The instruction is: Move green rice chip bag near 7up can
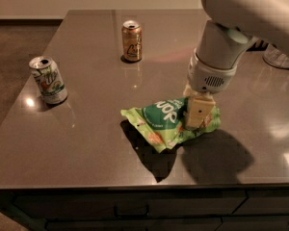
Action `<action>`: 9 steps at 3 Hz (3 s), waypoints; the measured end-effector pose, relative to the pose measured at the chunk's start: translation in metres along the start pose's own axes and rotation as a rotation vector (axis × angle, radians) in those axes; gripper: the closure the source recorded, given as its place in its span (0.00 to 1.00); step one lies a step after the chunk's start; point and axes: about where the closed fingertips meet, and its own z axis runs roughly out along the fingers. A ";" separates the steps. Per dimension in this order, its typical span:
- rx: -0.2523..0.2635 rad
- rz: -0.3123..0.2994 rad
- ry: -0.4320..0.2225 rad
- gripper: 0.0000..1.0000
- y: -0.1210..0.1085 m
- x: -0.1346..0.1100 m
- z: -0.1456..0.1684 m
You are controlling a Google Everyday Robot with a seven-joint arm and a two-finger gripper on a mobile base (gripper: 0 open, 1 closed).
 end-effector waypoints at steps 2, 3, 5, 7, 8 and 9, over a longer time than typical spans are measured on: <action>0.060 0.026 -0.008 1.00 -0.034 -0.032 -0.030; 0.105 0.012 -0.028 1.00 -0.054 -0.060 -0.045; 0.146 -0.026 -0.073 1.00 -0.083 -0.116 -0.045; 0.138 -0.018 -0.103 1.00 -0.087 -0.150 -0.024; 0.138 0.017 -0.103 0.83 -0.083 -0.160 -0.014; 0.150 0.046 -0.098 0.61 -0.079 -0.162 -0.007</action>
Offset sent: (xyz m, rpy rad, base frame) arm 0.0613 0.0434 0.0629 0.0076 -0.0968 -0.0392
